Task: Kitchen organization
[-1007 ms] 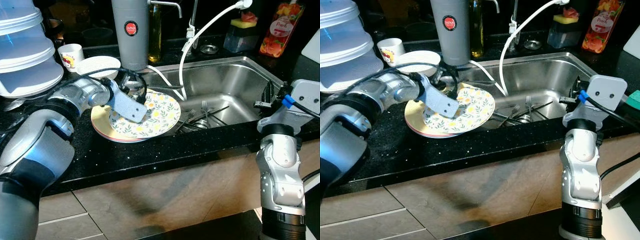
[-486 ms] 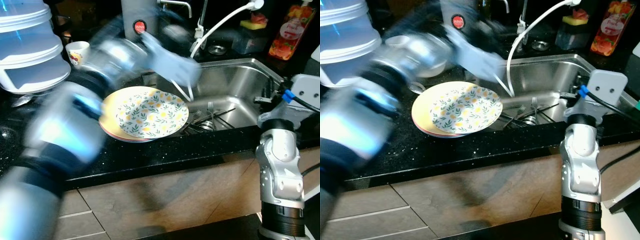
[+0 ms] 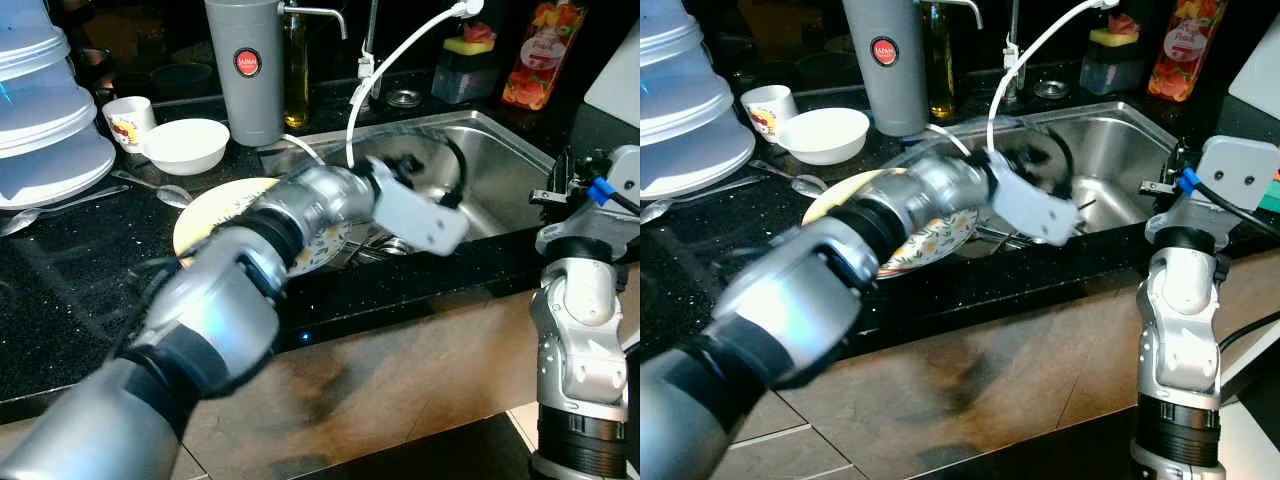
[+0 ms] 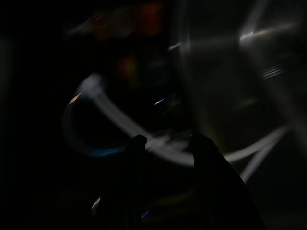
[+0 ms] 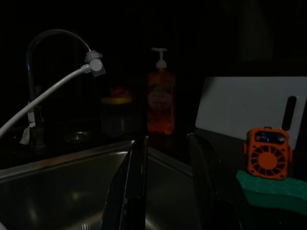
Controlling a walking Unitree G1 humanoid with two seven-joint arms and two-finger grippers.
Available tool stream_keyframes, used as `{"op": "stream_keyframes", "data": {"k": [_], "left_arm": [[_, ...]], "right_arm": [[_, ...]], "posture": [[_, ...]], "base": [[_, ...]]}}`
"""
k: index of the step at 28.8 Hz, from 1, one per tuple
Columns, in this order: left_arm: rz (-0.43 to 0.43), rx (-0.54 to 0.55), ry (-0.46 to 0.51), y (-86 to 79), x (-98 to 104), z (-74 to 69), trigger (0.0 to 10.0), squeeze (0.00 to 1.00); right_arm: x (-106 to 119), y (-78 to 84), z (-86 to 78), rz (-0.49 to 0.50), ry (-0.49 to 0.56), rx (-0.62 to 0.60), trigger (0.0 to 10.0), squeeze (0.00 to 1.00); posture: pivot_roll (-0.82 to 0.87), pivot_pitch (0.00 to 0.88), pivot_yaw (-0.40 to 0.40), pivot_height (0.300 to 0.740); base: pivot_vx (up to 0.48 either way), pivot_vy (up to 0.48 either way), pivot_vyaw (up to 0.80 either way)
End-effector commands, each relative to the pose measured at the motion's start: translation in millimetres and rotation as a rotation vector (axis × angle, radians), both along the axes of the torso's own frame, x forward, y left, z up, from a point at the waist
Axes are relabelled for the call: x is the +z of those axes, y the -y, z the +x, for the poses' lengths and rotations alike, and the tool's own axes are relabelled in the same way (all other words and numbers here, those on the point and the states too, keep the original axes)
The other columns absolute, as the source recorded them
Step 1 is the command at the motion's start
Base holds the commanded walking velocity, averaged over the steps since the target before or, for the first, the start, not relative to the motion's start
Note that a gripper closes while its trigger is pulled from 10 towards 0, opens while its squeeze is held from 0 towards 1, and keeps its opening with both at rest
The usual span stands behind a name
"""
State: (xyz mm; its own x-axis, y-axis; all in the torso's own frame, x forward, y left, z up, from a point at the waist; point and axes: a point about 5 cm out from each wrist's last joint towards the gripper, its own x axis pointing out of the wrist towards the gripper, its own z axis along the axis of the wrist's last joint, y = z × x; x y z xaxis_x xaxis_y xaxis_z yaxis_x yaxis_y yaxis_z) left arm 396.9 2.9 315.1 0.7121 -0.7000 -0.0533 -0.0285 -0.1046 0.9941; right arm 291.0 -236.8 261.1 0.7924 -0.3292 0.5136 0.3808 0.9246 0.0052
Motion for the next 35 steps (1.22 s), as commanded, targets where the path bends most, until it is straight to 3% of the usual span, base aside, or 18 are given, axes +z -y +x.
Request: {"op": "stream_keyframes", "data": {"k": [1,3,4,6,8,10,11,15,19,20,21,24,25,26,27,28,33,35], "left_arm": [[-0.019,-0.008,0.001,-12.4,17,0.8,10.0,0.00],[-0.010,-0.011,-0.017,-21.4,20,1.3,10.0,0.00],[0.058,-0.001,-0.099,-60.4,26,2.7,10.0,0.00],[0.078,0.002,-0.123,-71.5,27,2.3,10.0,0.00],[0.088,0.012,-0.235,-102.3,27,-0.3,10.0,0.00],[0.123,0.032,-0.352,-140.6,24,-6.5,10.0,0.00],[0.148,0.058,-0.447,-171.7,19,-13.8,10.0,0.00],[0.218,0.089,-0.563,-206.0,3,-25.7,10.0,0.00],[0.256,0.088,-0.604,-216.0,-3,-31.9,10.0,0.00],[0.271,0.083,-0.618,-219.5,-4,-35.5,10.0,0.00],[0.271,0.083,-0.618,-219.5,-4,-35.5,10.0,0.00],[0.306,0.059,-0.632,-219.7,-11,-39.4,10.0,0.00],[0.306,0.059,-0.632,-219.7,-11,-39.4,10.0,0.00],[0.328,0.051,-0.646,-218.8,-18,-39.7,10.0,0.00],[0.328,0.051,-0.646,-218.8,-18,-39.7,10.0,0.00],[0.344,0.036,-0.683,-218.3,-25,-41.7,10.0,0.00],[0.389,-0.010,-0.774,-215.8,-39,-47.9,10.0,0.00],[0.390,-0.024,-0.788,-213.5,-41,-49.1,10.0,0.00]], "right_arm": [[-1,-2.6,2.7,0.010,0.000,0.012,10.0,0.00],[-1,-4.3,4.1,0.012,0.002,0.018,10.0,0.00],[-1,-7.1,7.0,0.018,0.005,0.030,10.0,0.00],[-1,-7.6,7.6,0.019,0.006,0.033,10.0,0.00],[-1,-8.3,8.9,0.023,0.004,0.038,10.0,0.00],[-3,-9.7,10.3,0.027,0.000,0.046,10.0,0.00],[-4,-11.8,11.5,0.027,-0.003,0.057,10.0,0.00],[-5,-16.0,14.5,0.022,-0.013,0.092,10.0,0.00],[-6,-19.8,18.3,0.017,-0.030,0.132,10.0,0.00],[-9,-32.4,26.3,0.017,-0.064,0.222,10.0,0.00],[-9,-32.4,26.3,0.017,-0.064,0.222,10.0,0.00],[-19,-80.5,50.8,-0.027,-0.182,0.462,10.0,0.00],[-19,-80.5,50.8,-0.027,-0.182,0.462,10.0,0.00],[-24,-99.6,59.4,-0.033,-0.236,0.538,10.0,0.00],[-24,-99.6,59.4,-0.033,-0.236,0.538,10.0,0.00],[-27,-114.9,65.9,-0.031,-0.263,0.587,10.0,0.00],[-28,-143.9,77.8,0.022,-0.305,0.661,10.0,0.00],[-28,-148.4,80.2,0.028,-0.310,0.669,10.0,0.00]], "posture": [[-0.04,0.000,0.014,0.740],[-0.04,0.000,0.014,0.740],[-0.02,0.000,0.013,0.740],[-0.02,0.000,0.013,0.740],[-0.01,0.000,0.012,0.740],[0.01,0.000,0.011,0.740],[0.02,0.000,0.013,0.740],[0.05,0.000,0.004,0.740],[0.06,0.000,-0.001,0.740],[0.08,0.000,-0.008,0.740],[0.08,0.000,-0.008,0.740],[0.08,0.000,-0.017,0.740],[0.08,0.000,-0.017,0.740],[0.08,0.000,-0.018,0.740],[0.08,0.000,-0.018,0.740],[0.09,0.000,-0.021,0.740],[0.10,0.000,-0.030,0.740],[0.10,0.000,-0.031,0.740]], "base": [[0.000,0.000,0.00],[0.000,0.000,0.00],[0.000,0.000,0.00],[0.000,0.000,0.00],[0.000,0.000,0.00],[0.000,0.000,0.00],[0.000,0.000,0.00],[0.000,0.000,0.00],[0.000,0.000,0.00],[0.000,0.000,0.00],[0.000,0.000,0.00],[0.000,0.000,0.00],[0.000,0.000,0.00],[0.000,0.000,0.00],[0.000,0.000,0.00],[0.000,0.000,0.00],[0.000,0.000,0.00],[0.000,0.000,0.00]]}}
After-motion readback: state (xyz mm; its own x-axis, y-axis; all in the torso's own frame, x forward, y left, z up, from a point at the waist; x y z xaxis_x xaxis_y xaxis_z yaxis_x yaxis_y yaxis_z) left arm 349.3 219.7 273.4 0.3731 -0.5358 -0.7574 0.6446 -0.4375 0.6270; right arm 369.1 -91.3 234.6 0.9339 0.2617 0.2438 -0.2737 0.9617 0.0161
